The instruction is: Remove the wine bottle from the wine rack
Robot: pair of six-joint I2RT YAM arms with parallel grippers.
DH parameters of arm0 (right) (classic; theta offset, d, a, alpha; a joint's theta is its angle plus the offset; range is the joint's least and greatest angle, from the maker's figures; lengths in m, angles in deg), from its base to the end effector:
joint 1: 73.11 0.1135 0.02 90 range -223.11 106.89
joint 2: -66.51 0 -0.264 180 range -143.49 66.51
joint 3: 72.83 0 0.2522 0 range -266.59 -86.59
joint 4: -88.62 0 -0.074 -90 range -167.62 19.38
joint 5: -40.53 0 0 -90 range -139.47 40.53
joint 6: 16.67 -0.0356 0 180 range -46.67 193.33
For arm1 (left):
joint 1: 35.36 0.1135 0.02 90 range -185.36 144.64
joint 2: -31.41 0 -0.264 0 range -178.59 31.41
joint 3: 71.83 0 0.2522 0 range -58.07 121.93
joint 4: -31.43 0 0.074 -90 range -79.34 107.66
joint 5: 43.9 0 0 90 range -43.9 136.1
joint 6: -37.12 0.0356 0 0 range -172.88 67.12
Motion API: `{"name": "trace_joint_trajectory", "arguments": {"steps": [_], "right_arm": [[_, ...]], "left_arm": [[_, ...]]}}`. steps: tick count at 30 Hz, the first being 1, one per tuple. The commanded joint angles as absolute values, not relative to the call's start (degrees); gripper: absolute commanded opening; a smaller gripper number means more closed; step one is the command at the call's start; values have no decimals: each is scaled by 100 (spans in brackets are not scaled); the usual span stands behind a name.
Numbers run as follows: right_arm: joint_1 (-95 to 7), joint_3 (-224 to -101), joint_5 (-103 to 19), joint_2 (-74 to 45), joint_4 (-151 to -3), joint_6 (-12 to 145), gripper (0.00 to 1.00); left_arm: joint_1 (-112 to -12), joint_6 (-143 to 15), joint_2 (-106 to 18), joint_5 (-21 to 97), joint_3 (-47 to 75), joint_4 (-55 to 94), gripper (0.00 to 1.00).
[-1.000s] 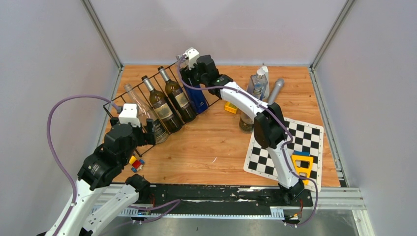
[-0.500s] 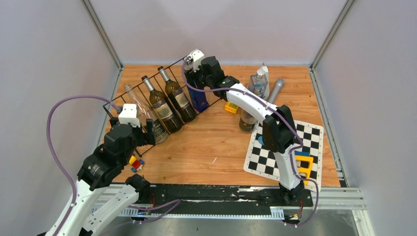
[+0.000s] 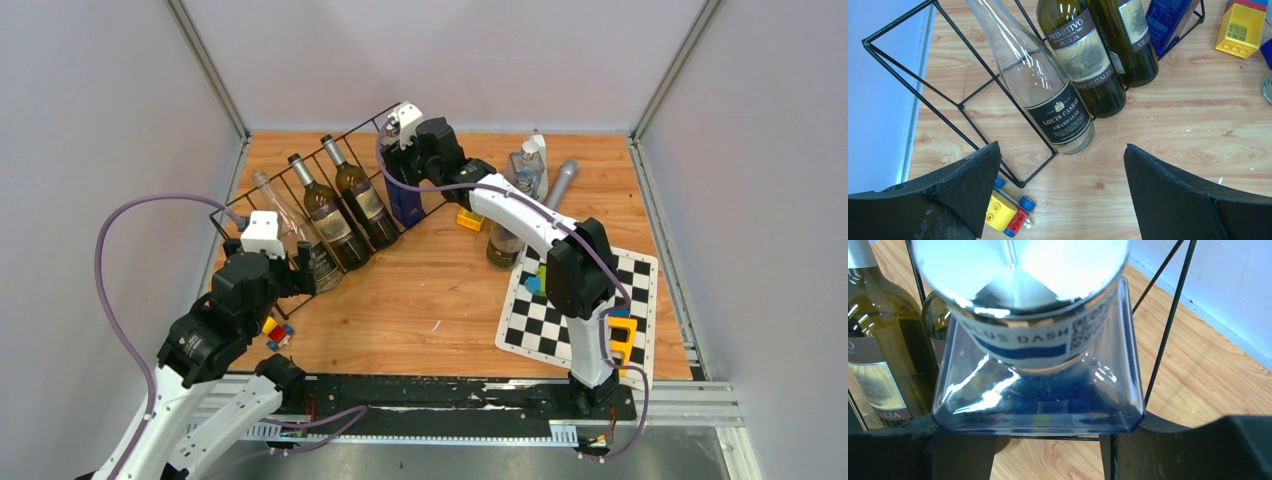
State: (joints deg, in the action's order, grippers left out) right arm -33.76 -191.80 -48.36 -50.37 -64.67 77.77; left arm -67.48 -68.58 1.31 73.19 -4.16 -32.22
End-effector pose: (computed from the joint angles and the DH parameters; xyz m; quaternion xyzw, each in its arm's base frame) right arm 0.3793 0.3119 0.3125 -0.3187 0.7789 0.1698 0.5128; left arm 0.0818 -0.0322 0.3532 -0.0049 0.8341 -0.0269 0.5510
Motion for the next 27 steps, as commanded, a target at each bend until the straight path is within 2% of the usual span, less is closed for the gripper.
{"name": "trace_joint_trajectory", "arguments": {"steps": [1,18,27], "right_arm": [[-3348,-19163,-4938,-4146,-7560,7781,0],[-3334,-17998,-5079,-3065,-7674,7721,0],[-3247,-16958,-5096,-2149,-7657,7626,0]], "left_arm": [[-6726,-6771,144,7343,-436,-3019,100],[-6726,-6772,152,7332,-444,-3021,100],[-6726,-6763,136,7278,-453,-3005,100]]}}
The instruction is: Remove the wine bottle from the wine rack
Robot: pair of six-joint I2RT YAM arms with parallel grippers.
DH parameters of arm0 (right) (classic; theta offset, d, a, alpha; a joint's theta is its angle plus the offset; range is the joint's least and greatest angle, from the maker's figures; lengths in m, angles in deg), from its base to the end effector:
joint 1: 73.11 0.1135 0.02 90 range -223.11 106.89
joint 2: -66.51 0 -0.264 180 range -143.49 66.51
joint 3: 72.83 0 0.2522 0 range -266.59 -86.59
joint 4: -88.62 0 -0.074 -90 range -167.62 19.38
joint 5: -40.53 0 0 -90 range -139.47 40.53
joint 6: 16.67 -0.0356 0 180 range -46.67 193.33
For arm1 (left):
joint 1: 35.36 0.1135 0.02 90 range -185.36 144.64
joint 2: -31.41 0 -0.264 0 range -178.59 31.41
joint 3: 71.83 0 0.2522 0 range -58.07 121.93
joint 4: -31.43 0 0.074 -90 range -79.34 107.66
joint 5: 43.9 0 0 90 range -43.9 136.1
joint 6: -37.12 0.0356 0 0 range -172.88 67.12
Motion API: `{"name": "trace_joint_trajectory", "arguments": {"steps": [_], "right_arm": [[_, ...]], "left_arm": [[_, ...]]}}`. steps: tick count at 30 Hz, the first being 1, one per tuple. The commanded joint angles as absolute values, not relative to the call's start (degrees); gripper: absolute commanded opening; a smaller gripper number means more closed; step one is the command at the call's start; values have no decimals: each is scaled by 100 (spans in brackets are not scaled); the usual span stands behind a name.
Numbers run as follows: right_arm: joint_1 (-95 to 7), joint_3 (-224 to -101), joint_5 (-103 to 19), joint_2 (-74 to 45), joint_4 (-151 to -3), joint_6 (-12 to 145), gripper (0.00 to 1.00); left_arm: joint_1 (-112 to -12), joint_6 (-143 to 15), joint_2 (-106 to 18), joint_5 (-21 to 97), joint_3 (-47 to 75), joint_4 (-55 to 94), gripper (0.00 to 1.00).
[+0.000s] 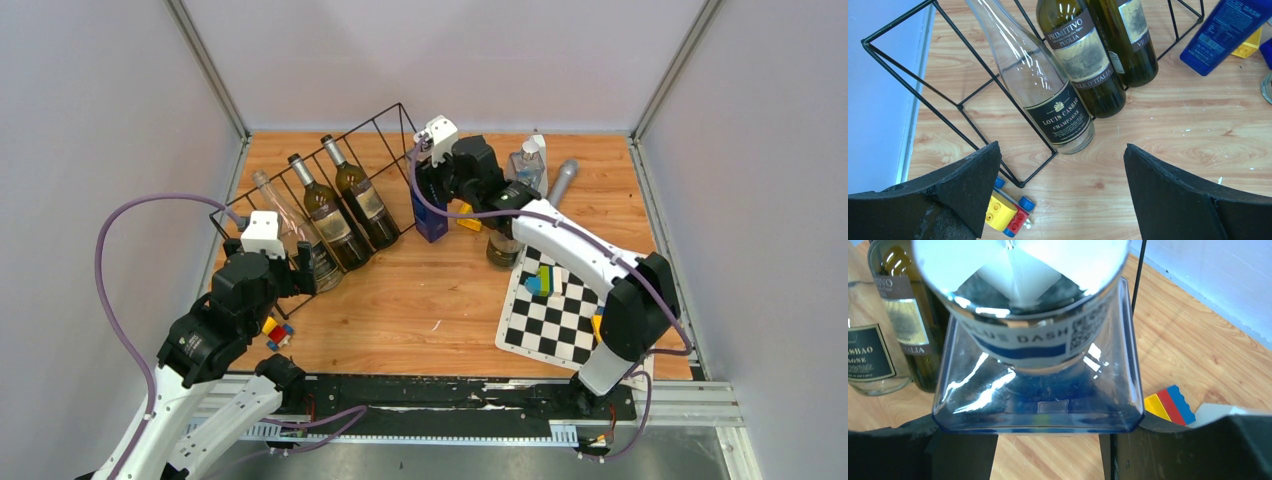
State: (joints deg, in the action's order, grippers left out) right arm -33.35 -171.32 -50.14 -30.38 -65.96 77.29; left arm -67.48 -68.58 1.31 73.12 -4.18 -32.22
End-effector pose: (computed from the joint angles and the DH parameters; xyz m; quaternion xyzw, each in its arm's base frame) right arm 0.3109 0.2581 0.3384 -0.3090 0.7787 0.1631 0.5210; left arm 0.0818 -0.0323 0.3531 -0.0045 0.8342 -0.0273 0.5507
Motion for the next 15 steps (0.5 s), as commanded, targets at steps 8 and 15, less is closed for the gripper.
{"name": "trace_joint_trajectory", "arguments": {"steps": [8,15], "right_arm": [[-3112,-15895,-5080,-1191,-7666,7137,0],[-2869,-15078,-5254,-512,-7639,7031,0]], "left_arm": [[-6726,-6748,109,7221,-454,-2991,100],[-6726,-6747,96,7209,-461,-2983,100]]}}
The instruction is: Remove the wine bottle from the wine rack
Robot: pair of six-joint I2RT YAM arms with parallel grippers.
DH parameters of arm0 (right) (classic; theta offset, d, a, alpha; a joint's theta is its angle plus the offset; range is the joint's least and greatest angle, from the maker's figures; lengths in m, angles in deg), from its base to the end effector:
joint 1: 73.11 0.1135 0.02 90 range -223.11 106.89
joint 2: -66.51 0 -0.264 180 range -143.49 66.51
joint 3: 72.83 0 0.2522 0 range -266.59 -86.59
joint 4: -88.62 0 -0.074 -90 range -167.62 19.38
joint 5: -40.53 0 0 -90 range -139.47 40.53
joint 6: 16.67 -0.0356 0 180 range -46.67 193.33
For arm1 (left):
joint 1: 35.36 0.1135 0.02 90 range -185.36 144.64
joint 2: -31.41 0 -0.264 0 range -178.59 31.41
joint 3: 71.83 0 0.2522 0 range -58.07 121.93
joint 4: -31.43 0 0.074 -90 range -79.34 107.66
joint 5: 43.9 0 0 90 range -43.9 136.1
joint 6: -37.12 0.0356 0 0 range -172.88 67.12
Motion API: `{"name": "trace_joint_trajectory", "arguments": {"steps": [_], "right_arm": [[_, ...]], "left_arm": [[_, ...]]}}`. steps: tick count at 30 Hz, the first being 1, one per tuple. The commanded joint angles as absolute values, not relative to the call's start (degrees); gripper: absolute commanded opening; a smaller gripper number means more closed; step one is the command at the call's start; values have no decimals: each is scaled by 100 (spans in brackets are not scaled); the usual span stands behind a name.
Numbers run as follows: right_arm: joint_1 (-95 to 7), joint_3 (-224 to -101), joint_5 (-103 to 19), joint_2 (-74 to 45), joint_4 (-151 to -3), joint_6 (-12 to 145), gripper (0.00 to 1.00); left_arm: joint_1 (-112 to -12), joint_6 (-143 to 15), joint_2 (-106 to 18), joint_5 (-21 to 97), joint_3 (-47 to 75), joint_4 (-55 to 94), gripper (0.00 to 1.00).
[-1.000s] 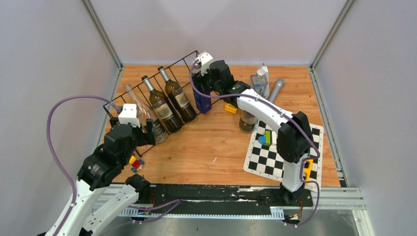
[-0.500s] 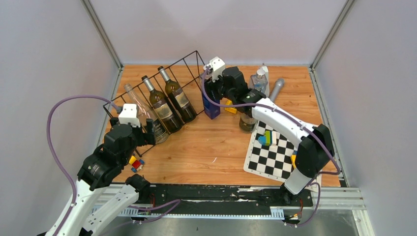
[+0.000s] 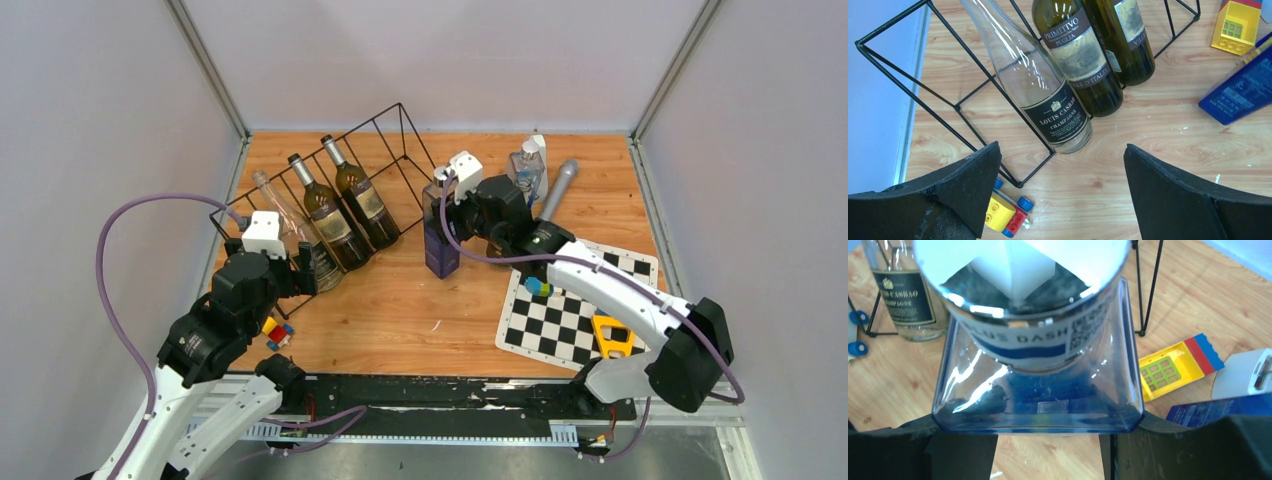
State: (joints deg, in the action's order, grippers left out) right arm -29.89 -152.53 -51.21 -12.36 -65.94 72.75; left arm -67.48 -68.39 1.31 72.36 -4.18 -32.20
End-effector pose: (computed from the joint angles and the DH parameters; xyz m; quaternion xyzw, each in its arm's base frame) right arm 0.2345 0.2189 0.3306 -0.2983 0.7869 0.1896 0.5059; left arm 0.0818 -0.0328 0.3530 0.0004 0.8349 -0.0318 0.5494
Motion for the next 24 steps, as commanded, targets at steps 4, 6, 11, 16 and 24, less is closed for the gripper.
{"name": "trace_joint_trajectory", "arguments": {"steps": [4,6,11,16,24], "right_arm": [[-2774,-14598,-5202,-175,-7669,6927,0],[-2737,-14390,-5210,-33,-7707,6904,0],[-2596,-14067,-5198,219,-7710,6934,0],[-2516,-13740,-5121,489,-7629,6896,2],[-2486,-13432,-5864,894,-7363,6689,2]], "left_arm": [[-6727,-6735,74,7195,-461,-2981,100],[-6723,-6738,60,7183,-455,-2981,100],[-6725,-6737,48,7185,-458,-2984,100],[-6726,-6738,43,7177,-463,-2969,100],[-6725,-6729,-4,7135,-463,-2964,100]]}}
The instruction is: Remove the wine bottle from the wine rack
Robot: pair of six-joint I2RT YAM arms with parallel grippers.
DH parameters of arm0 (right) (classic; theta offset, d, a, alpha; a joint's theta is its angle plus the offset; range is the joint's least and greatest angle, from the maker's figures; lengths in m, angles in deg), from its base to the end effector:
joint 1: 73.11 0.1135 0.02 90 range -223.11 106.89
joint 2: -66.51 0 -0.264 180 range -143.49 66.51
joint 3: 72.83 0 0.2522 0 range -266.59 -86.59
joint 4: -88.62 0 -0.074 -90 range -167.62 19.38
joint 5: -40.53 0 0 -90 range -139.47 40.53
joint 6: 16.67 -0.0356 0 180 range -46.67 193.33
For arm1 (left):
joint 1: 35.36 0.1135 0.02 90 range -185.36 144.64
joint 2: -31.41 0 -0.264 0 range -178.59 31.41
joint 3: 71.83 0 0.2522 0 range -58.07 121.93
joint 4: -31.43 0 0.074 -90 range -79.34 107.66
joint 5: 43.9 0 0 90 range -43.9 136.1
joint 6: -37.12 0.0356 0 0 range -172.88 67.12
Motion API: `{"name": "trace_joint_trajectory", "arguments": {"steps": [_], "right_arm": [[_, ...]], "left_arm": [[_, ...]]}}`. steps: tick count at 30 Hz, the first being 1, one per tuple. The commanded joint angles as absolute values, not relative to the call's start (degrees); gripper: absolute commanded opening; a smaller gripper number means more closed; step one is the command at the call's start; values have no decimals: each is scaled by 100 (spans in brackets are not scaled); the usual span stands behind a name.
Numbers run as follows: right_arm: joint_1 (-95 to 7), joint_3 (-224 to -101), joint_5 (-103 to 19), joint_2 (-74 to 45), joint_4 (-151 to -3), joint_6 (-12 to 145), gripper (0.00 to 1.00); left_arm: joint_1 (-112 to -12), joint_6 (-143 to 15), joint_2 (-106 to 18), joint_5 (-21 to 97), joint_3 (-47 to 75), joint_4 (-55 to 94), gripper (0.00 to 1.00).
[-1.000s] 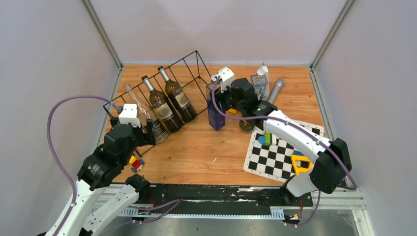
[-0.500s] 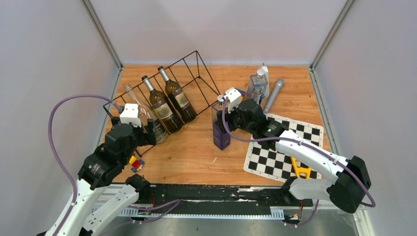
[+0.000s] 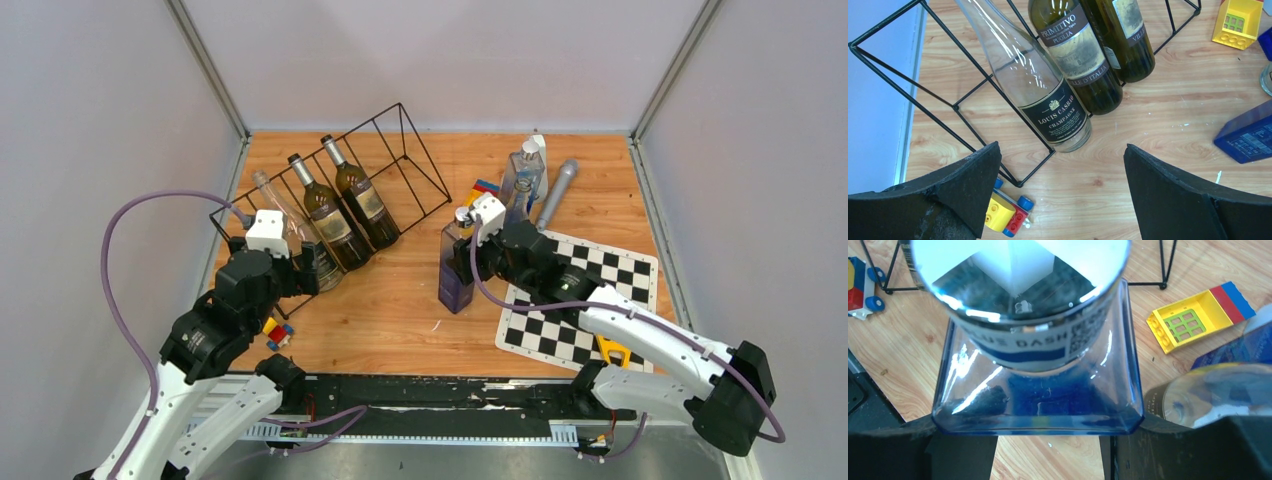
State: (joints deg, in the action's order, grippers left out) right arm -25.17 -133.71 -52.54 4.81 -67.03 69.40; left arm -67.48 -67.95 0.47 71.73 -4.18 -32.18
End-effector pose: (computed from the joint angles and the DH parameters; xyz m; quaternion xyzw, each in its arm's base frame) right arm 0.1663 0.1815 0.2957 -0.3029 0.7878 0.2140 0.4918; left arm 0.0847 -0.0350 0.3520 0.0084 0.8390 -0.0310 0.5432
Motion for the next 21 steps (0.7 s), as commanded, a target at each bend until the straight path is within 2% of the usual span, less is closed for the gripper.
{"name": "trace_joint_trajectory", "arguments": {"steps": [1,10,21], "right_arm": [[-2484,-13424,-6101,934,-7288,6634,1],[-2486,-13274,-7460,1233,-7205,6469,0],[-2483,-12861,-8395,1552,-7263,6260,0]], "left_arm": [[-6724,-6729,-5,7140,-463,-2963,100],[-6726,-6721,-29,7128,-463,-2962,100],[-6726,-6721,-39,7122,-463,-2964,100]]}}
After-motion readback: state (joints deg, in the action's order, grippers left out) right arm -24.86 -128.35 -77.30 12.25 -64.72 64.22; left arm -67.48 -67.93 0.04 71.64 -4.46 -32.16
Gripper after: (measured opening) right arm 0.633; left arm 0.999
